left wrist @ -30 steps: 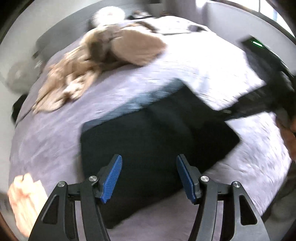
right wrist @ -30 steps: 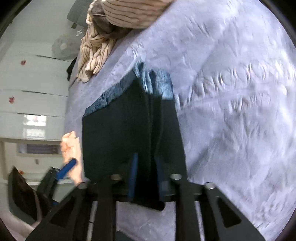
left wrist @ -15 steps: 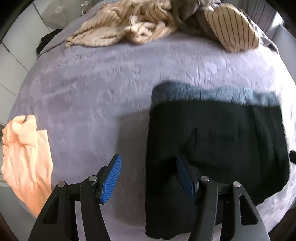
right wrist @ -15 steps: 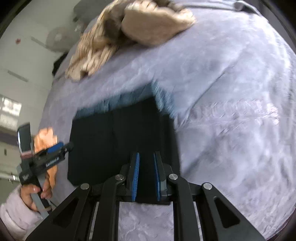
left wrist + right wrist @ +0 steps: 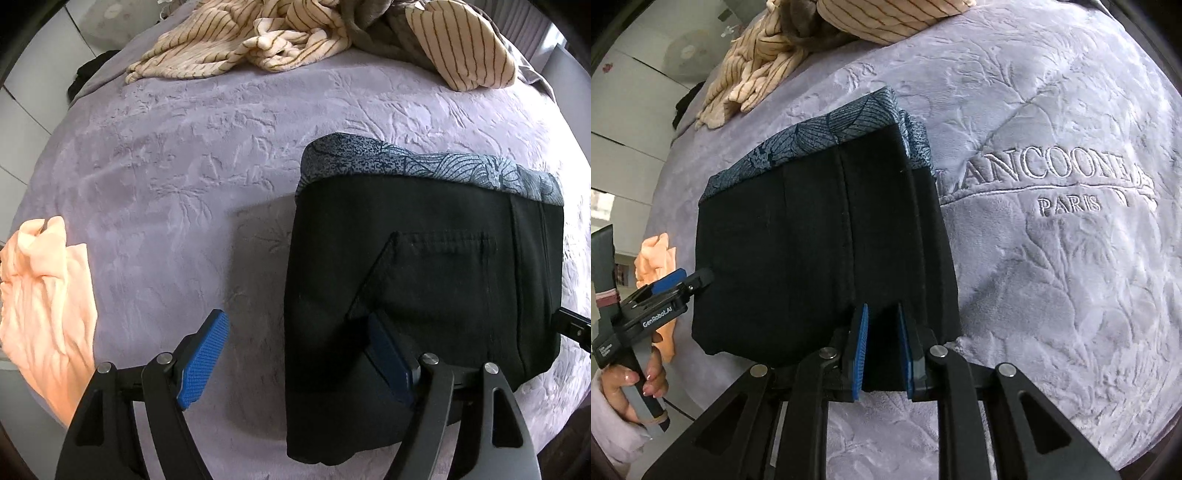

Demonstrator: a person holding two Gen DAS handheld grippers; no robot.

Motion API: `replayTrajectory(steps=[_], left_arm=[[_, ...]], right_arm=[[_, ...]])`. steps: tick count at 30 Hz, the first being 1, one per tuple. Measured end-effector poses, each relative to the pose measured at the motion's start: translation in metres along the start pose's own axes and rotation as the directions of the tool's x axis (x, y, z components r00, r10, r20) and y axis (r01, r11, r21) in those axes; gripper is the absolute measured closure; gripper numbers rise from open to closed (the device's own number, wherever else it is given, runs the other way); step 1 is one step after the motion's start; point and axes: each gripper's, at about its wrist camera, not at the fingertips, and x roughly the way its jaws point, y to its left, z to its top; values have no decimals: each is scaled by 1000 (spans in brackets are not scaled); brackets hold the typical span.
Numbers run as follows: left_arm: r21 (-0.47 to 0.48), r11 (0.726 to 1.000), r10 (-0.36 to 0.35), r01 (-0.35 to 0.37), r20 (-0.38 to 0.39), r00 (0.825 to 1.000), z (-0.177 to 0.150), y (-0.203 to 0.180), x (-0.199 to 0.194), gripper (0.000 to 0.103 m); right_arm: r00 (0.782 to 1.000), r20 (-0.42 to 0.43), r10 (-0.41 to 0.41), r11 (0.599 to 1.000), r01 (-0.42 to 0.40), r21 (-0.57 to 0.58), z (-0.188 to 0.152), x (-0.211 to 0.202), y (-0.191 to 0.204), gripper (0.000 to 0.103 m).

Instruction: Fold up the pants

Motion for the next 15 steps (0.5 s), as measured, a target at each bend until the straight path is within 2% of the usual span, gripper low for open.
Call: replayTrajectory(steps=[2, 4, 5, 15], left_arm=[[1, 1000, 2, -2, 1, 1000, 0, 0, -1, 22], [4, 1000, 21, -21, 3, 1000, -1, 0, -1, 13], [6, 1000, 27, -27, 6, 1000, -1, -1, -1, 11], [10, 1000, 23, -23, 0, 1000, -2, 1, -1, 11]], right_arm=[[1000, -1, -5, 1000, 5, 4, 3, 2, 3, 85], [1000, -3, -8, 1000, 8, 4, 5, 4, 6, 85], [1000, -4, -8, 1000, 8, 4, 5, 4, 7, 85], [1000, -8, -3, 1000, 3, 11, 7, 5, 5, 85]])
